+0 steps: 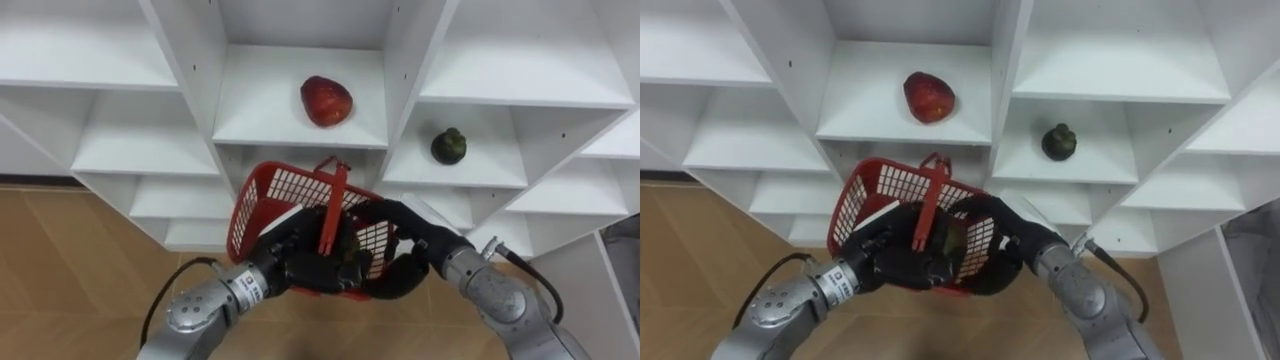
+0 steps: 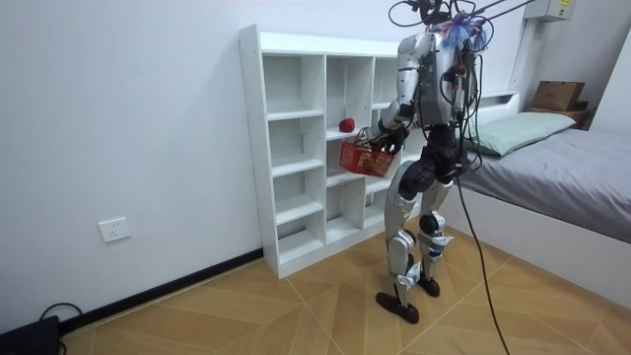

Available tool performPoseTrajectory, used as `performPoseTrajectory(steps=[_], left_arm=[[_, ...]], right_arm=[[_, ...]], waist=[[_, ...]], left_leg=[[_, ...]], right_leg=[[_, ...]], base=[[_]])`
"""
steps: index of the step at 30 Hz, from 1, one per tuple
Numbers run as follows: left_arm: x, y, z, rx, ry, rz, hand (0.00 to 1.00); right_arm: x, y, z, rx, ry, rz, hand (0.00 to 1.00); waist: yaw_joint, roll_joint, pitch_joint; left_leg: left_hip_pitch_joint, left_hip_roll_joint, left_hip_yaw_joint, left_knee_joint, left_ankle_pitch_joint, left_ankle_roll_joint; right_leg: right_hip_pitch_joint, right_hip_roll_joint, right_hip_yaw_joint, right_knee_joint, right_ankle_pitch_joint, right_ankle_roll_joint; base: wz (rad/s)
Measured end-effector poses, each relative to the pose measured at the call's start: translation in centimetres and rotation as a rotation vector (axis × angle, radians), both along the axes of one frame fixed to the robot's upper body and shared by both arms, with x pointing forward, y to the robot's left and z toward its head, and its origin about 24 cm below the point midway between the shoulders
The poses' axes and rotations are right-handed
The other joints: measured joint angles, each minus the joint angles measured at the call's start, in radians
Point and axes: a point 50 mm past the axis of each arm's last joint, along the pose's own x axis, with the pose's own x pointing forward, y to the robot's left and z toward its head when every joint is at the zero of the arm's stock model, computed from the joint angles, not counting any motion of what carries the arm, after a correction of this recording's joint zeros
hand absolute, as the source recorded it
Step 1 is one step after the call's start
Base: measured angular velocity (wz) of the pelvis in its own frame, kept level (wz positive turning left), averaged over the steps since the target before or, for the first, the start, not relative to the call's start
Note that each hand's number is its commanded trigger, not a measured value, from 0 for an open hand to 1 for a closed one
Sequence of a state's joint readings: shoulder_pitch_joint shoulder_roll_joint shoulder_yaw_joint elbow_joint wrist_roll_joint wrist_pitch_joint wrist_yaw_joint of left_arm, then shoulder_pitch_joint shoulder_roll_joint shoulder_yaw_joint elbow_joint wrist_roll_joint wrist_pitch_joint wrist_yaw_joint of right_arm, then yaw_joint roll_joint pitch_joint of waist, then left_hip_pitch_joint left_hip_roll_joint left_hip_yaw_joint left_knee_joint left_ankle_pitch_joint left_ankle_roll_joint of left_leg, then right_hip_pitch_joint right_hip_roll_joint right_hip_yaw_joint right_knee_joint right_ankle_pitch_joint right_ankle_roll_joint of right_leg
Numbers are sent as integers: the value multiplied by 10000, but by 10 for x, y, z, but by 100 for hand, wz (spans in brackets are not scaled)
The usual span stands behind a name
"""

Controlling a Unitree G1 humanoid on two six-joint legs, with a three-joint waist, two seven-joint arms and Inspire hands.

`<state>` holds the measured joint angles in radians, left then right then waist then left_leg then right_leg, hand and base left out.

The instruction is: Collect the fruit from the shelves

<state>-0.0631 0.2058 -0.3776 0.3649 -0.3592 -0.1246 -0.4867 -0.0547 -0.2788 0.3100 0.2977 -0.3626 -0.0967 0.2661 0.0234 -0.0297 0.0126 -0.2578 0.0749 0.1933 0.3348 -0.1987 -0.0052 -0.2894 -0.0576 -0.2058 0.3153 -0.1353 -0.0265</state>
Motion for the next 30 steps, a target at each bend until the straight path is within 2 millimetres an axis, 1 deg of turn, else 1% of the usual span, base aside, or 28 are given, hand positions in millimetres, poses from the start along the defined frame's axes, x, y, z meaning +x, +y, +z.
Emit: performPoseTrajectory(steps=[2, 13, 25, 28, 30], left_arm=[[0, 0, 0, 8, -9, -7, 100], [0, 0, 2, 7, -91, -34, 100], [0, 4, 2, 132, -89, 28, 100], [0, 8, 1, 263, -71, 103, 100], [-3, 12, -2, 379, 0, 355, 100]], right_arm=[[-1, 1, -1, -47, 10, 76, 0], [-1, 1, -1, -76, 0, 135, 0], [-1, 3, 1, -28, -188, 200, 0], [0, 3, 5, -46, -373, 319, 0], [0, 5, 11, -12, -626, 428, 0]], waist=[[69, 11, 1], [88, -3, 7], [98, -84, 15], [115, -120, 26], [94, -161, 36]], left_leg=[[42, -1, 25, -10, 0, 0], [42, -13, 1, -3, 0, 0], [92, -5, 67, -6, 1, -2], [215, -7, 69, -47, 2, -3], [465, -4, 61, -151, 4, -10]], right_leg=[[8, 2, 44, 26, -1, -1], [-3, -17, 26, 107, -46, -2], [20, -9, 44, 102, -56, 0], [137, -1, 53, 76, -55, -1], [424, 47, 40, -82, -53, 5]], base=[[-6], [0], [0], [0], [2]])
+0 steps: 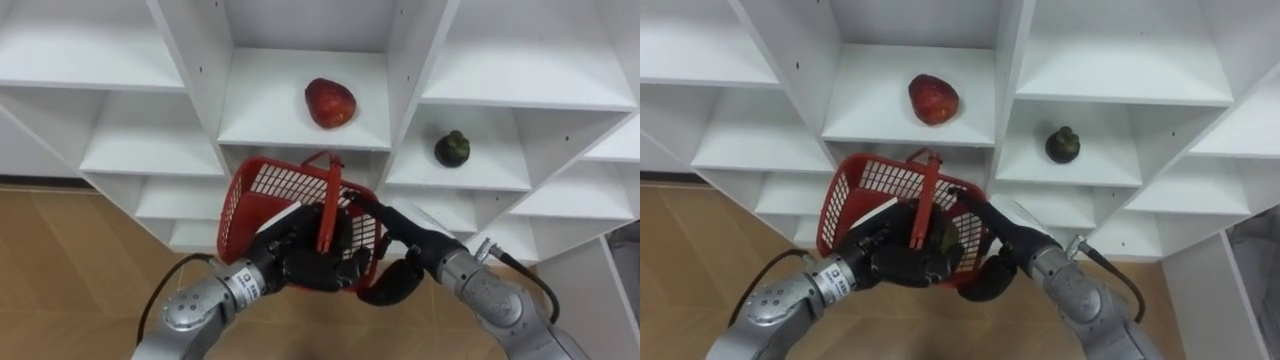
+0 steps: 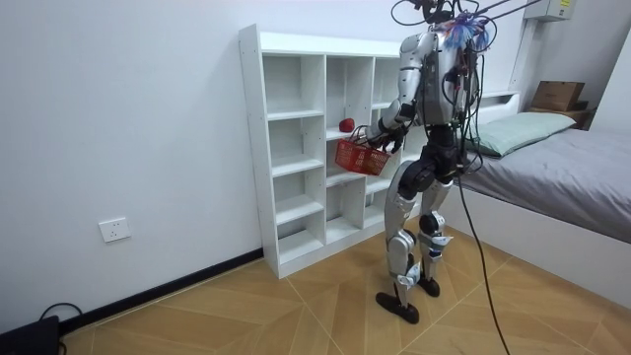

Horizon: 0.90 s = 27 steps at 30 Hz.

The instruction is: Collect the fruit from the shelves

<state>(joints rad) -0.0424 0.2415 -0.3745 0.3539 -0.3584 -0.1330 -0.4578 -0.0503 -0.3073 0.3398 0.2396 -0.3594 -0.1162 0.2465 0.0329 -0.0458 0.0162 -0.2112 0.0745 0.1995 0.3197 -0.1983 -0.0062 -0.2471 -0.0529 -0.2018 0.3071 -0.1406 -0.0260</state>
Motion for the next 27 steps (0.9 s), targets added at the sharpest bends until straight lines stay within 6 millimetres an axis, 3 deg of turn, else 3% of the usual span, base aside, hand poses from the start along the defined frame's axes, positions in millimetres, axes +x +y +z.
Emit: performPoseTrajectory(steps=[15, 27], left_arm=[[-16, 21, -23, 847, 896, 1282, 100], [-29, 45, -43, 1590, 1751, 2601, 100]], right_arm=[[0, 13, 24, 846, -1024, 287, 0], [0, 14, 50, 2591, -1544, 128, 0]], waist=[[41, -359, 4], [211, -359, -1]], left_leg=[[355, -15, -2, -182, 9, -20], [1170, -24, -110, -753, 37, -90]], right_leg=[[403, 40, -74, -180, -7, 29], [1242, 182, -123, -741, 38, 61]], base=[[0], [2]])
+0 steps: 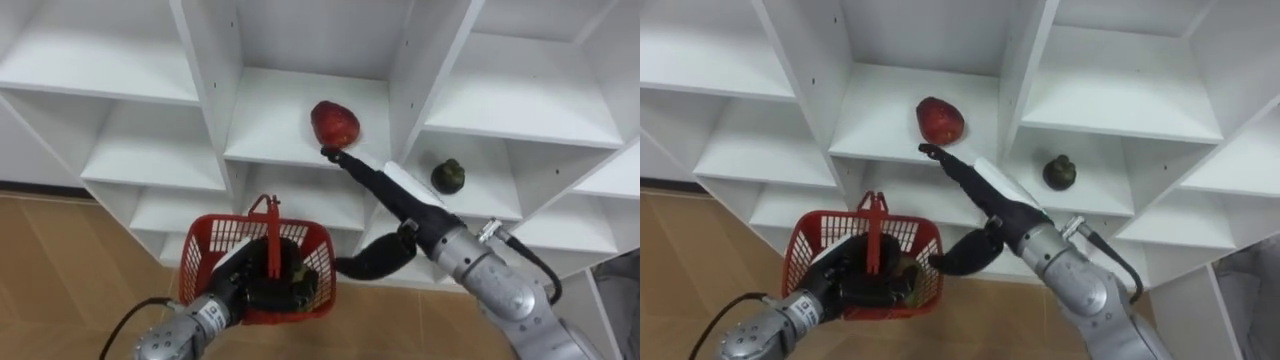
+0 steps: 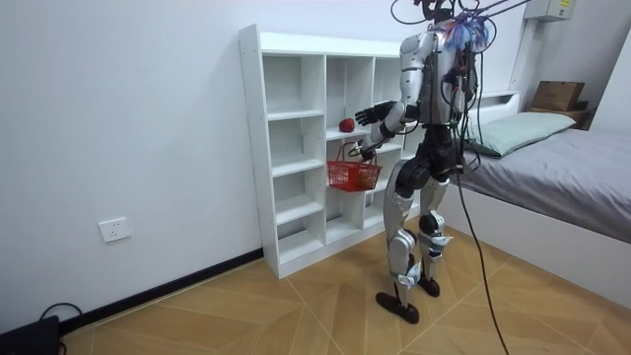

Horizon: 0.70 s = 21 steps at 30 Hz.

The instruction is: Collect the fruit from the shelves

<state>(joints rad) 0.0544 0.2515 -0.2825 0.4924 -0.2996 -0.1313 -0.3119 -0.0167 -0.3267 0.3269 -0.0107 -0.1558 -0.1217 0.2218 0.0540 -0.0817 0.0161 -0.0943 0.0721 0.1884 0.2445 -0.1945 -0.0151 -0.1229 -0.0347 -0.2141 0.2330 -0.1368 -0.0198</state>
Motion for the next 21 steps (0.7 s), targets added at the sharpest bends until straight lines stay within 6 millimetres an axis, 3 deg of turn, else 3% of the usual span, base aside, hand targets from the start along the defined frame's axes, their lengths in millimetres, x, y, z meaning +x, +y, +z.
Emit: performPoseTrajectory(steps=[4, 11, 21], left_arm=[[-3, 4, -4, 140, 159, 270, 100], [-12, 4, -16, 574, 687, 280, 100], [-13, 4, -17, 538, 715, 465, 100]], right_arm=[[1, -2, 4, 440, -44, -130, 0], [4, -6, 8, 681, -490, -839, 0], [9, -13, 29, 1271, -1852, -1682, 0]], waist=[[75, -53, -37], [60, -106, -33], [69, -266, -22]], left_leg=[[37, -7, 0, -88, 10, -14], [145, 10, -49, -89, 8, -18], [234, 9, -50, -30, 5, -23]], right_leg=[[36, 21, 10, -108, -1, 1], [197, 19, -86, -122, 0, 2], [346, 14, -90, -130, -1, 0]], base=[[-1], [3], [1]])
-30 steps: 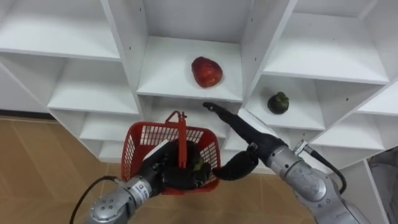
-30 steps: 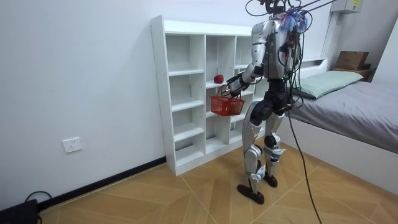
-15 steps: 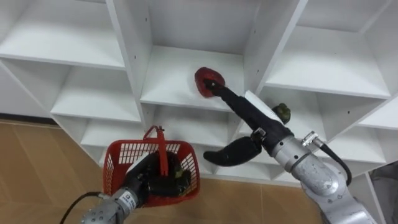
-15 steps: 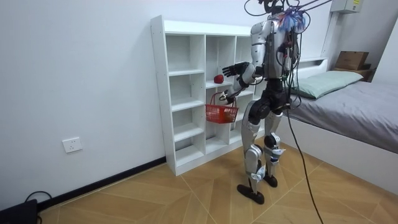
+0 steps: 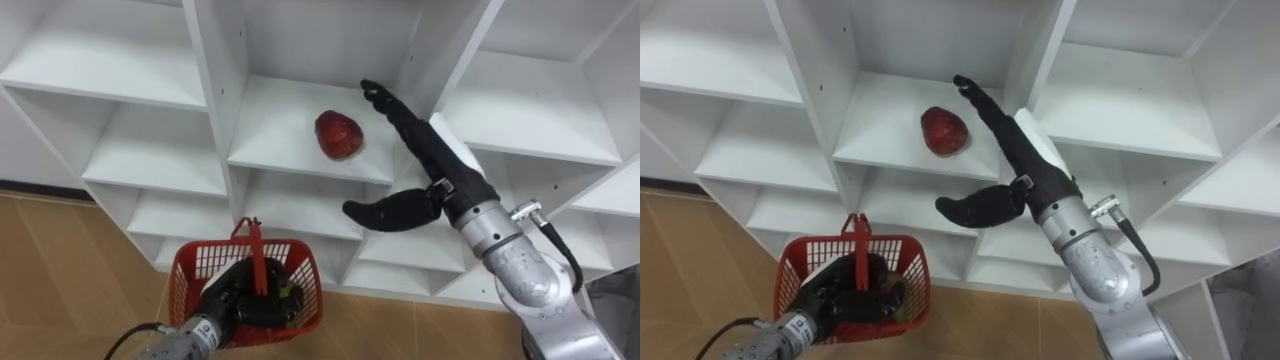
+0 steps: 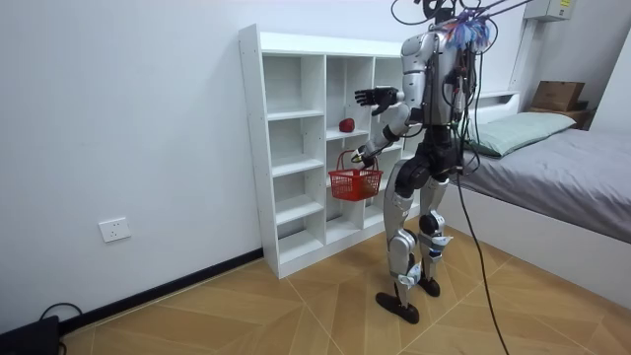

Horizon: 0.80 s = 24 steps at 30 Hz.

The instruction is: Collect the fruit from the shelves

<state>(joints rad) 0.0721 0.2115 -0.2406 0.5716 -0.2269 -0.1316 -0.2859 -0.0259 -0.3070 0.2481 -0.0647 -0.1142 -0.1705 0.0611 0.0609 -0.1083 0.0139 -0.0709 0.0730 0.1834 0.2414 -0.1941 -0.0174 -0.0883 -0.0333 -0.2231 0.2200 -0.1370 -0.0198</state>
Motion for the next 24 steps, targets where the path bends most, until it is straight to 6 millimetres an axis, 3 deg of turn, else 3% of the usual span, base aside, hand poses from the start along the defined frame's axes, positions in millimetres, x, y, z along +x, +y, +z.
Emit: performPoseTrajectory(steps=[13, 18, 24], left_arm=[[1, 2, 0, 192, -39, 246, 100], [2, 4, 1, 245, -82, 414, 100], [2, 3, 1, 216, -82, 412, 100]], right_arm=[[11, -1, 18, 529, -1249, -877, 0], [12, -2, 18, 653, -1473, -1009, 0], [21, 0, 15, 823, -1490, -1212, 0]], waist=[[-52, 3, 19], [-37, -34, 125], [-3, -25, 144]], left_leg=[[-160, -39, -272, -20, 6, -4], [-207, -37, -343, -14, 7, -7], [-273, -29, -342, 73, 7, -7]], right_leg=[[56, -20, -346, -171, -2, 4], [55, -32, -467, -169, -2, 3], [26, -109, -515, -142, 1, -1]], base=[[6], [3], [1]])
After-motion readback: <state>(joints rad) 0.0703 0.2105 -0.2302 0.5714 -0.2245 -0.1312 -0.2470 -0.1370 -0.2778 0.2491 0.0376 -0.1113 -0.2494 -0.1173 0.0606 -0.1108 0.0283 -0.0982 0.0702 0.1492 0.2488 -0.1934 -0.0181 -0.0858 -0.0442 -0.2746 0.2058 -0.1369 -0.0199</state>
